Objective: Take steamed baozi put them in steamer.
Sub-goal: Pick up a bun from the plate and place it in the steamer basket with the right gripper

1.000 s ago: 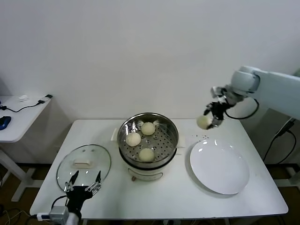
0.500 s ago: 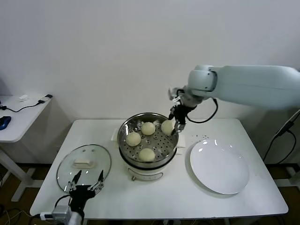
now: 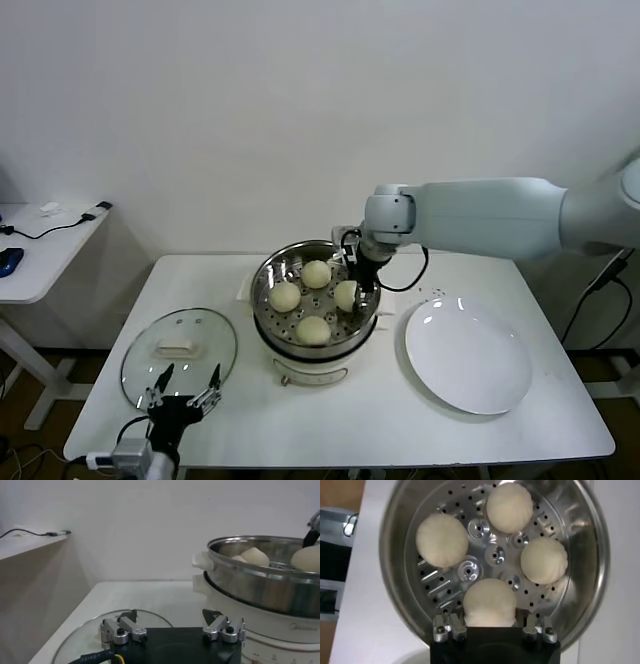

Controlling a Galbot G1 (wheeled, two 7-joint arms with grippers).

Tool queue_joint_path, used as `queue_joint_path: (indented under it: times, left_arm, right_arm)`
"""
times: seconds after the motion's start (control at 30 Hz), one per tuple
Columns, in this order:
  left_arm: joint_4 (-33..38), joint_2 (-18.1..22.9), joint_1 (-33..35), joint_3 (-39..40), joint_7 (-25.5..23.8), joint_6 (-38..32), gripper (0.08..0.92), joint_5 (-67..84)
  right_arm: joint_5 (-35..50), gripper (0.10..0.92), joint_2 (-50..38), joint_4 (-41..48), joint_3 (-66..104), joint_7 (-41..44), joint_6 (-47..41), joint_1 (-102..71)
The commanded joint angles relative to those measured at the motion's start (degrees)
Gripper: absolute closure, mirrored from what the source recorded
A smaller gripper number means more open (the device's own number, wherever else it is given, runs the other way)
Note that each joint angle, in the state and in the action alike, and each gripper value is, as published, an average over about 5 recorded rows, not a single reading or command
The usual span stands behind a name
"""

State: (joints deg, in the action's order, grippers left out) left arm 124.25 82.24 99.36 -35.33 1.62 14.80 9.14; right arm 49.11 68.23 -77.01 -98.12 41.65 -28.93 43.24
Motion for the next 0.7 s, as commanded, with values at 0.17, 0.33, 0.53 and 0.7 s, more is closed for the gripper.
queue_joint_path:
  times: [0.17,0.33,0.53,0.7]
  left_arm:
    - [-0.12,-0.15,-0.05,-0.36,0.01,-0.03,0.177,0.24]
    - [0.11,-0.14,-0.03,-0.42,-0.04,-0.01,0.177,0.22]
    - [0.67,-0.14,0.12,-0.53,-0.19,0.03,0.177,0.15]
    - [1.43,-0.14,0.40,-0.46,-0.52,0.05,0.177,-0.05]
  right_arm:
    - [-1.31,0.351,1.64,3.90,1.42,-1.86,-0.45,-5.38]
    - [-1.17,0.256,1.74,4.48,2.79,-0.52,1.76,-5.05]
    - [0.18,0.204,-0.19,4.55,4.25,6.31,8.85,-0.69]
    - [3.38,0.203,-4.31,4.72,8.52,12.29,12.65,2.52]
